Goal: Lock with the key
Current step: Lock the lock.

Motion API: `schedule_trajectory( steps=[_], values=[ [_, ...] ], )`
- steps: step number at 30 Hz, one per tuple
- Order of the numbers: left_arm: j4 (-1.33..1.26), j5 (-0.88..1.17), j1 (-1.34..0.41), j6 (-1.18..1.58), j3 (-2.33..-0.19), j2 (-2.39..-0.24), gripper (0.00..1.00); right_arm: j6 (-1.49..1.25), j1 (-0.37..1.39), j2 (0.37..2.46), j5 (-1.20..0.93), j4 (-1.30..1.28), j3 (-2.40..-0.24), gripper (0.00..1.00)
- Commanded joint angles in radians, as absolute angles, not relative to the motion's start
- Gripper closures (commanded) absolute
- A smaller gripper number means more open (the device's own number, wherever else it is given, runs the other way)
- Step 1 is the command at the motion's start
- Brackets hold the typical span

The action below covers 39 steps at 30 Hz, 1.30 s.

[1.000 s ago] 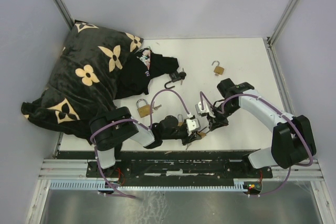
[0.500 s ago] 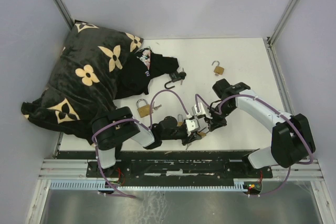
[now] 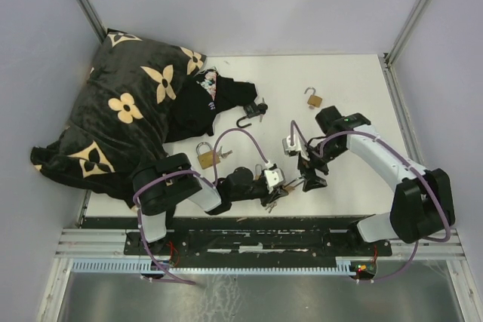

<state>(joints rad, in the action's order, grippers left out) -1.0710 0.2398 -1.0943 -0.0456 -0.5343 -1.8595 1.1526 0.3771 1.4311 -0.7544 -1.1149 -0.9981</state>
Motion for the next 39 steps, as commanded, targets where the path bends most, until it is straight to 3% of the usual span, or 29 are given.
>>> schedule_trajectory(
  steps=[1,4,13,24,29,34,39],
  values=[
    [-1.082,0.205,-1.083,-0.05,-0.508,-1.821,0.97,1.082,0.313,1.352,-0.767,-1.109,-1.075,0.12],
    [-1.077,0.214,-1.083,-0.031,-0.504,-1.782,0.97,1.089,0.269,1.337,-0.778,-1.124,-1.114,0.09],
    [-1.118,0.24,-1.079,0.24,-0.441,-1.505,0.97,0.965,0.219,1.176,-1.092,-1.167,-1.2,0.07],
    [-1.436,0.034,-1.045,0.628,-0.324,-1.249,0.97,0.377,0.219,1.063,-1.342,-0.709,-1.083,0.08],
    [-1.646,0.002,-1.046,0.753,-0.346,-1.279,0.97,0.032,0.239,1.03,-1.396,-0.368,-0.962,0.12],
    [-1.669,0.016,-1.045,0.736,-0.431,-1.328,0.97,-0.145,0.328,1.025,-1.338,-0.211,-0.922,0.15],
    [-1.667,-0.006,-1.047,0.689,-0.46,-1.329,0.97,-0.294,0.34,1.018,-1.293,-0.107,-0.915,0.29]
  ],
)
